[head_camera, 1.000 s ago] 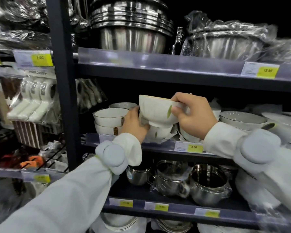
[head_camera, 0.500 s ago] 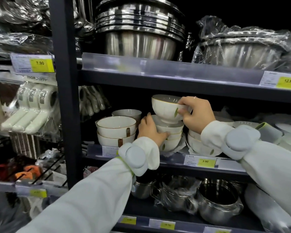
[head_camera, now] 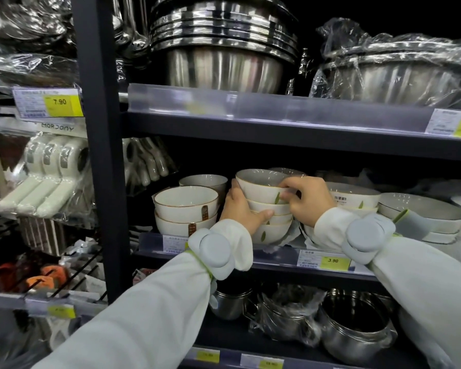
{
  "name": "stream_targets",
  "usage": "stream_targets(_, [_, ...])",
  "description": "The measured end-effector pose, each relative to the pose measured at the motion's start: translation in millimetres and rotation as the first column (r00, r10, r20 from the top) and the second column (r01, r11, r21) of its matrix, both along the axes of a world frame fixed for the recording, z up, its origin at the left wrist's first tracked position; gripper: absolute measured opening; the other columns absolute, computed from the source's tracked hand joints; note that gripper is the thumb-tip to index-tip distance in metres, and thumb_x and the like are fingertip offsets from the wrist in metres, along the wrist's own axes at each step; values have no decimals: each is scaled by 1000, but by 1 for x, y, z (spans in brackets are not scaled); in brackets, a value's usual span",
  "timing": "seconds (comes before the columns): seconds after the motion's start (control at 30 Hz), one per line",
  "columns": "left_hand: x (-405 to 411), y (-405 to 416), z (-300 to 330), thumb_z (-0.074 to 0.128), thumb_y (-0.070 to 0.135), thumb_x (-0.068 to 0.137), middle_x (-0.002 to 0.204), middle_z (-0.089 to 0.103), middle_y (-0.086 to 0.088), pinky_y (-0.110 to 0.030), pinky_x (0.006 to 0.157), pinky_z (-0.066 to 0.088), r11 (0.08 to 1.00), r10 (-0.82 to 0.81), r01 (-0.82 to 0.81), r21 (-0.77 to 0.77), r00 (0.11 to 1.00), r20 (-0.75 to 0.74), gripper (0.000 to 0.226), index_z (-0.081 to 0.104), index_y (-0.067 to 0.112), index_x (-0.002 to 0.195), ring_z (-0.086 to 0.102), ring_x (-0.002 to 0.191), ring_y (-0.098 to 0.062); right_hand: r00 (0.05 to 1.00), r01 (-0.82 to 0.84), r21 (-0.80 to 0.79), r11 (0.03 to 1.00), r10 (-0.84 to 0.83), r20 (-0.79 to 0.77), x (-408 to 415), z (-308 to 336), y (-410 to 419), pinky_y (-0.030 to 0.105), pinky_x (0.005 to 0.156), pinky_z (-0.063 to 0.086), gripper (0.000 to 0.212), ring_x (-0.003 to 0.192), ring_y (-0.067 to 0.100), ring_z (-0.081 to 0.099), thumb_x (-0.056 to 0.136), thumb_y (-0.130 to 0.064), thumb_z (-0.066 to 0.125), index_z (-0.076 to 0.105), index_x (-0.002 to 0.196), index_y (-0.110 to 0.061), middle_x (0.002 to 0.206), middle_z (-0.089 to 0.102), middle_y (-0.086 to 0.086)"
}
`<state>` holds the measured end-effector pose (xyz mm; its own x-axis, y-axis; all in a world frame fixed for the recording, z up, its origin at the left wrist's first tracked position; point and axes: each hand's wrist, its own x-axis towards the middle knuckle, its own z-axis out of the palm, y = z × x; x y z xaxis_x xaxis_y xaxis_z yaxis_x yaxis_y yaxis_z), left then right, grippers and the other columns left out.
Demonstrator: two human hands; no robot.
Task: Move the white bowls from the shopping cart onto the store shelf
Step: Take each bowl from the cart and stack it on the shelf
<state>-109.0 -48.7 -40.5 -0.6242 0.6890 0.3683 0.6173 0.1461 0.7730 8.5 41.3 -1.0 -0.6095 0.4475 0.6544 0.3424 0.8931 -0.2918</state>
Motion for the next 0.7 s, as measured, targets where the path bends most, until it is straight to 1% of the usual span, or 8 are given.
stream_targets(0.1, [-3,2,0,73,35,75,151,28,-11,-33,110,31,1000,5,-5,-6,1000,7,105,2,11,148,32,138,-26,1000,-24,-1,1000,24,3,-2,-3,1,31,78,48,16,88,25,61,80,-7,59,69,90,-13,89,71,9])
stream_targets(0.2, [-6,2,0,74,35,75,149,33,-12,-34,110,33,1000,16,-16,-17,1000,23,108,-1,11,148,35,137,-27,998,-48,-31,998,49,27,-4,-1,0,36,83,50,17,92,25,62,81,-8,58,69,93,-13,94,71,8])
stream_targets(0.33, [-7,3,1,74,36,75,151,30,-12,-36,112,32,999,5,-4,-36,1000,26,113,-8,10,149,33,138,-27,996,-70,-52,996,72,52,-1,-1,0,34,84,49,19,93,24,61,82,-7,57,69,96,-12,97,71,9])
stream_targets(0.47, [-6,3,1,75,33,74,149,33,-11,-33,109,34,1000,10,-10,-22,1000,22,113,-8,11,148,35,137,-27,993,-89,-76,993,94,66,0,-1,1,38,86,49,18,93,25,61,84,-8,56,68,96,-12,97,70,9])
stream_targets(0.7, [-5,2,3,77,31,71,150,32,-9,-34,110,33,1000,23,-22,-12,999,33,117,-8,12,149,34,138,-26,989,-97,-91,991,107,104,-3,3,3,38,88,49,18,95,24,61,86,-10,54,68,97,-15,97,70,7])
